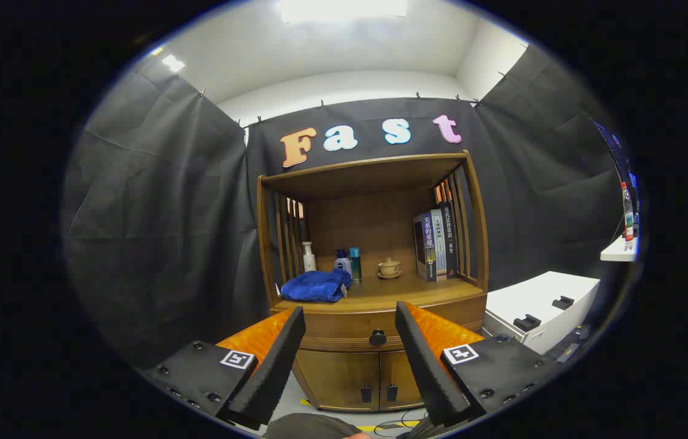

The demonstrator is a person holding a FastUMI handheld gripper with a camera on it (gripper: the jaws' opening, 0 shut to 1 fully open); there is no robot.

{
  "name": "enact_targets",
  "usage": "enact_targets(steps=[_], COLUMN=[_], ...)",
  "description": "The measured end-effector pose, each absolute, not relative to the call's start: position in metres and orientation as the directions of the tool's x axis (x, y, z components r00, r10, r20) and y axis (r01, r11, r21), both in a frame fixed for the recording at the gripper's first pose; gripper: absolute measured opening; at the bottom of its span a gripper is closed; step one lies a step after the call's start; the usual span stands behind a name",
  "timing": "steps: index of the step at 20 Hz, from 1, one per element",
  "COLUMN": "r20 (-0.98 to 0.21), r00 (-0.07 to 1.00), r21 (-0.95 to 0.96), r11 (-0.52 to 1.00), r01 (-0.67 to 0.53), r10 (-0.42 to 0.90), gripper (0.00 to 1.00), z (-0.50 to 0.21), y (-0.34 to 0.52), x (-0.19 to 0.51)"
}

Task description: Pull open the drawer, take out the items inside it, and place them on the countertop above the cabinet.

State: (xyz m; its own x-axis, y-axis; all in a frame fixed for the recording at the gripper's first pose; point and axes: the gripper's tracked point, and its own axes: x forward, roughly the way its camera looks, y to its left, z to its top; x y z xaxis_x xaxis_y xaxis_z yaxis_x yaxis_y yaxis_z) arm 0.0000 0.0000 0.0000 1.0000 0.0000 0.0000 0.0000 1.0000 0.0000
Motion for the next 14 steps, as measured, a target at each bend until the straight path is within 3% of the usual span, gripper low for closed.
enact_targets(steps=[14], r20=[0.007], r00=[1.0], r21=[0.002], r11=[1.0], r01=[0.005], r10=[-0.005], gripper=[0.97], z=[0.0037], y=[-0.0016], x=[-0.0008])
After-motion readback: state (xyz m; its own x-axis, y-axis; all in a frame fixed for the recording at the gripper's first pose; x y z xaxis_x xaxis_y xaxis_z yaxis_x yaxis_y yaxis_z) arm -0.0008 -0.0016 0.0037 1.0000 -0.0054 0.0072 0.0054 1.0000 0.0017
